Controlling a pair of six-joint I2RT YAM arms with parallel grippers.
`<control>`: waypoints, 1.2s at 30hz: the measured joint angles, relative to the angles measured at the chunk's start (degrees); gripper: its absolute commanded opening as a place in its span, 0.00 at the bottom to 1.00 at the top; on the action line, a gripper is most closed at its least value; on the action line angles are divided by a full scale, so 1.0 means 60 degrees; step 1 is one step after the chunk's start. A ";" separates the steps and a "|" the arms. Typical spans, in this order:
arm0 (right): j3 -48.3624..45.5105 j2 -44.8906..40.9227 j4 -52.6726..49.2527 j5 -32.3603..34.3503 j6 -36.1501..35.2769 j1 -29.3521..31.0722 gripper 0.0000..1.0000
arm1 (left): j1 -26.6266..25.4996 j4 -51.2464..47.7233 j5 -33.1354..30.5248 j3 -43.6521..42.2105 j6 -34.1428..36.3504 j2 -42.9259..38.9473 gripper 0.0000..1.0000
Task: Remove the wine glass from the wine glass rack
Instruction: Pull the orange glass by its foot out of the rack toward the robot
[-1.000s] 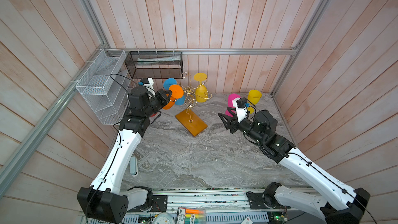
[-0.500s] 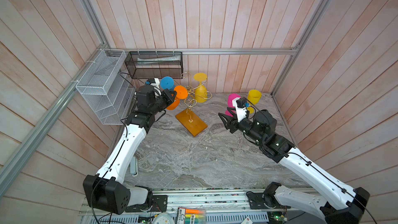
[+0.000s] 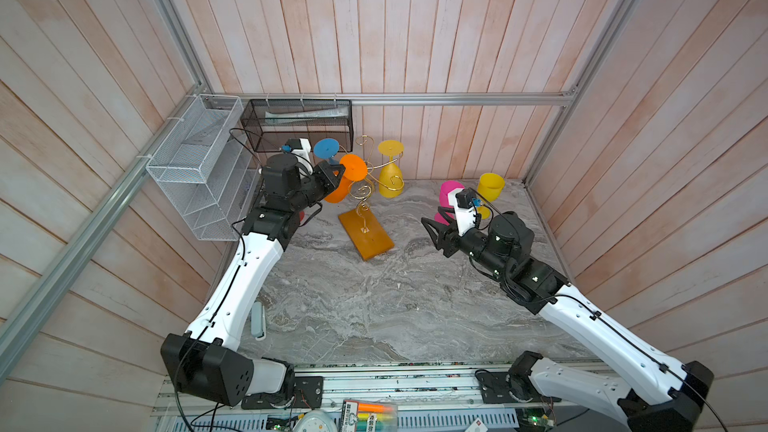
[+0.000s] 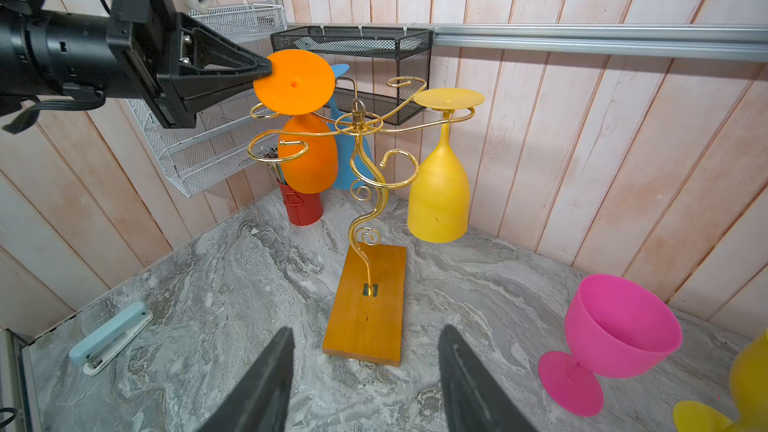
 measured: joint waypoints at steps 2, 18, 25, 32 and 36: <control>0.0004 0.0000 -0.0015 0.0004 0.0000 0.0022 0.57 | -0.0051 -0.0007 0.0029 -0.0047 -0.0011 -0.0040 0.00; 0.0040 0.0000 -0.0120 0.0058 0.0004 0.0291 0.57 | 0.0007 -0.0419 -0.0127 -0.0907 -0.0058 -0.1392 0.00; 0.0069 -0.0018 -0.0124 0.0178 0.0007 0.0379 0.57 | 0.0025 -0.0433 -0.0135 -0.1279 -0.0069 -0.1800 0.00; 0.0109 -0.0018 -0.0127 0.0208 0.0007 0.0463 0.57 | 0.0062 -0.0484 -0.0135 -0.1479 -0.0113 -0.2106 0.00; 0.0124 -0.0018 -0.0127 0.0211 0.0011 0.0484 0.57 | 0.0080 -0.0528 -0.0164 -0.1596 -0.0138 -0.2280 0.00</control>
